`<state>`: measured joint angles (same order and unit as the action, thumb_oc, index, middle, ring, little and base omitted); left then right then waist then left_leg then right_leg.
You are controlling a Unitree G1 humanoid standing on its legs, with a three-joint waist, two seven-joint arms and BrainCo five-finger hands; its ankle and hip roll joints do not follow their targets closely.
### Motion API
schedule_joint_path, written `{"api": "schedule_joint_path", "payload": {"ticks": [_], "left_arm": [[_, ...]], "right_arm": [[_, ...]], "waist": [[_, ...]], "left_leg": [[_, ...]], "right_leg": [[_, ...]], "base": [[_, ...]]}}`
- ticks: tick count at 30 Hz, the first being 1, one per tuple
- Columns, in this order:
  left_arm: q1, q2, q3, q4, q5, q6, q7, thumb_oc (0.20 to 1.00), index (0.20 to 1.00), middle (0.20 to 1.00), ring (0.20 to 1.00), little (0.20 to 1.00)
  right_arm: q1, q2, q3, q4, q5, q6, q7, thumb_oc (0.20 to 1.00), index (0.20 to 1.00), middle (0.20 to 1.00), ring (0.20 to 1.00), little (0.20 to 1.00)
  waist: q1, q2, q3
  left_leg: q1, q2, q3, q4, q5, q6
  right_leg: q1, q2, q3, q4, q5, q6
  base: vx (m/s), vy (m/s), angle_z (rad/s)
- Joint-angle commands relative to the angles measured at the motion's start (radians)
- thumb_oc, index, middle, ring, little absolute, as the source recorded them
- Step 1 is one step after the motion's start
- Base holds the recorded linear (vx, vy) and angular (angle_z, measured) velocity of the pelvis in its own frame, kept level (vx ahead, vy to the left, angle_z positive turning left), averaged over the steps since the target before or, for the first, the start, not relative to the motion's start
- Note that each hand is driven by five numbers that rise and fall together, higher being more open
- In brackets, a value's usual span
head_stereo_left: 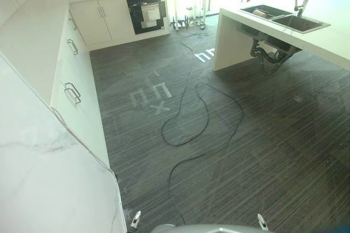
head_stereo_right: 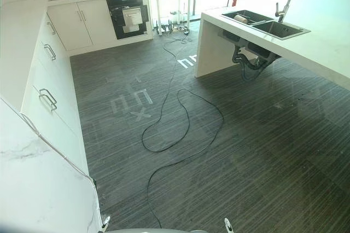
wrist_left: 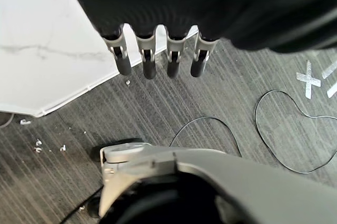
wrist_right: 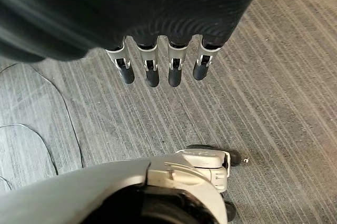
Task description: Place the dishes in the dishwasher.
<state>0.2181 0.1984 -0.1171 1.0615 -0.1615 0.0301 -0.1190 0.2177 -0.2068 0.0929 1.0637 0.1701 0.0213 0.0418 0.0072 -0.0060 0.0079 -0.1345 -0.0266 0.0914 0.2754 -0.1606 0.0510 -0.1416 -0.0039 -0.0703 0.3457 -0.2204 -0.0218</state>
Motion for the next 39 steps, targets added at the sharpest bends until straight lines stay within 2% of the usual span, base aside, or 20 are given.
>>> {"api": "schedule_joint_path", "payload": {"ticks": [1, 2, 3, 6, 17, 21, 23, 24, 26, 29, 33, 39], "left_arm": [[-0.266, -0.028, -0.12, 0.269, -0.379, 0.165, -0.339, 1.0, 1.0, 1.0, 1.0, 1.0], [-0.261, -0.03, -0.123, 0.271, -0.393, 0.16, -0.339, 1.0, 1.0, 1.0, 1.0, 1.0], [-0.254, -0.031, -0.117, 0.273, -0.418, 0.176, -0.282, 1.0, 1.0, 1.0, 1.0, 1.0], [-0.244, -0.027, -0.098, 0.281, -0.409, 0.176, -0.234, 1.0, 1.0, 1.0, 1.0, 1.0], [-0.257, -0.011, -0.101, 0.272, -0.327, 0.146, -0.142, 1.0, 1.0, 1.0, 1.0, 1.0], [-0.272, -0.019, -0.13, 0.258, -0.319, 0.076, -0.125, 1.0, 1.0, 1.0, 1.0, 1.0], [-0.29, -0.02, -0.153, 0.218, -0.318, 0.011, -0.13, 1.0, 1.0, 1.0, 1.0, 1.0], [-0.297, -0.013, -0.177, 0.193, -0.302, -0.009, -0.085, 1.0, 1.0, 1.0, 1.0, 1.0], [-0.31, -0.005, -0.18, 0.18, -0.311, 0.001, -0.056, 1.0, 1.0, 1.0, 1.0, 1.0], [-0.314, -0.003, -0.18, 0.176, -0.329, -0.018, -0.037, 1.0, 1.0, 1.0, 1.0, 1.0], [-0.309, -0.011, -0.171, 0.157, -0.379, -0.081, -0.032, 1.0, 1.0, 1.0, 1.0, 1.0], [-0.298, -0.019, -0.169, 0.169, -0.361, -0.076, -0.023, 1.0, 1.0, 1.0, 1.0, 1.0]], "right_arm": [[-0.237, -0.004, 0.058, 0.381, 0.34, 0.106, 0.151, 1.0, 1.0, 1.0, 1.0, 1.0], [-0.232, -0.003, 0.058, 0.384, 0.339, 0.107, 0.152, 1.0, 1.0, 1.0, 1.0, 1.0], [-0.228, -0.003, 0.05, 0.388, 0.357, 0.105, 0.161, 1.0, 1.0, 1.0, 1.0, 1.0], [-0.228, -0.003, 0.048, 0.379, 0.347, 0.066, 0.176, 1.0, 1.0, 1.0, 1.0, 1.0], [-0.262, -0.01, 0.072, 0.3, 0.388, -0.093, 0.217, 1.0, 1.0, 1.0, 1.0, 1.0], [-0.268, -0.003, 0.104, 0.273, 0.391, -0.119, 0.235, 1.0, 1.0, 1.0, 1.0, 1.0], [-0.276, 0.002, 0.132, 0.23, 0.399, -0.142, 0.234, 1.0, 1.0, 1.0, 1.0, 1.0], [-0.281, -0.003, 0.15, 0.203, 0.396, -0.156, 0.234, 1.0, 1.0, 1.0, 1.0, 1.0], [-0.289, -0.005, 0.172, 0.18, 0.397, -0.16, 0.236, 1.0, 1.0, 1.0, 1.0, 1.0], [-0.288, -0.002, 0.184, 0.159, 0.421, -0.172, 0.235, 1.0, 1.0, 1.0, 1.0, 1.0], [-0.28, -0.001, 0.178, 0.154, 0.425, -0.167, 0.226, 1.0, 1.0, 1.0, 1.0, 1.0], [-0.268, 0.007, 0.164, 0.177, 0.438, -0.185, 0.216, 1.0, 1.0, 1.0, 1.0, 1.0]], "waist": [[-0.028, 0.023, 0.038], [-0.029, 0.025, 0.036], [-0.031, 0.028, 0.034], [-0.031, 0.031, 0.031], [-0.028, 0.033, 0.018], [-0.029, 0.026, 0.012], [-0.03, 0.021, 0.011], [-0.032, 0.021, 0.013], [-0.033, 0.018, 0.013], [-0.038, 0.015, 0.013], [-0.042, 0.012, 0.015], [-0.047, 0.01, 0.02]], "left_leg": [[0.267, 0.097, 0.156, -0.354, 0.132, -0.107], [0.272, 0.096, 0.157, -0.355, 0.131, -0.105], [0.277, 0.092, 0.157, -0.356, 0.128, -0.102], [0.285, 0.087, 0.153, -0.358, 0.123, -0.098], [0.301, 0.079, 0.158, -0.357, 0.117, -0.094], [0.306, 0.079, 0.158, -0.358, 0.118, -0.093], [0.305, 0.079, 0.158, -0.358, 0.121, -0.093], [0.305, 0.08, 0.159, -0.358, 0.123, -0.093], [0.304, 0.081, 0.16, -0.359, 0.125, -0.092], [0.305, 0.08, 0.157, -0.358, 0.127, -0.091], [0.304, 0.082, 0.16, -0.358, 0.128, -0.09], [0.305, 0.086, 0.159, -0.359, 0.129, -0.088]], "right_leg": [[0.236, -0.133, -0.249, -0.38, 0.239, 0.139], [0.241, -0.132, -0.248, -0.382, 0.238, 0.138], [0.247, -0.129, -0.243, -0.384, 0.236, 0.137], [0.256, -0.125, -0.236, -0.389, 0.234, 0.137], [0.279, -0.119, -0.231, -0.409, 0.235, 0.136], [0.284, -0.116, -0.228, -0.411, 0.236, 0.135], [0.284, -0.113, -0.222, -0.411, 0.238, 0.135], [0.283, -0.11, -0.216, -0.411, 0.239, 0.135], [0.281, -0.107, -0.209, -0.412, 0.24, 0.135], [0.283, -0.102, -0.199, -0.411, 0.237, 0.132], [0.281, -0.096, -0.19, -0.411, 0.236, 0.129], [0.282, -0.084, -0.178, -0.406, 0.228, 0.122]], "base": [[0.03, 0.008, -0.36], [0.05, 0.022, -0.67], [0.05, 0.033, -0.58], [0.03, 0.021, -0.15], [0.0, 0.009, 0.02], [0.0, 0.0, 0.0], [-0.02, -0.038, 0.0], [-0.07, -0.041, -0.01], [-0.06, -0.027, -0.01], [-0.01, -0.008, -0.01], [-0.01, -0.016, -0.01], [0.0, -0.04, 0.0]]}}
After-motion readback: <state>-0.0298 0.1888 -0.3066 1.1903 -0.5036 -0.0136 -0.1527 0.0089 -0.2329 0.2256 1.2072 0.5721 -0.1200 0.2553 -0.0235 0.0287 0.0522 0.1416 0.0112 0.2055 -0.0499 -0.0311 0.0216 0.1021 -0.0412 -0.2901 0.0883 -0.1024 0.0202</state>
